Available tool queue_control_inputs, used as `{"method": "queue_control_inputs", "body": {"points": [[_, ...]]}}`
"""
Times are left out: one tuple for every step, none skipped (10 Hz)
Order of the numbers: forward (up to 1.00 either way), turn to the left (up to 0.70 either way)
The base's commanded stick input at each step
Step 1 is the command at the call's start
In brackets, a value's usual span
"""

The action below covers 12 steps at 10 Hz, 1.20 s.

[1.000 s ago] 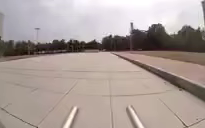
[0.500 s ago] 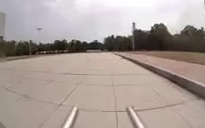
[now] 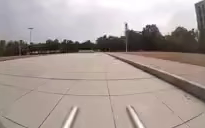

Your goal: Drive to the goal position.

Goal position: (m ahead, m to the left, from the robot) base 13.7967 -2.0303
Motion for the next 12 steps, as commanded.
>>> {"method": "queue_control_inputs", "body": {"points": [[0.7, 0.0], [0.7, 0.0], [0.7, 0.0], [0.7, 0.0], [0.7, 0.0], [0.7, -0.32], [0.7, 0.0], [0.7, 0.0], [0.7, 0.0], [0.7, 0.0], [0.7, 0.0], [0.7, 0.0]]}}
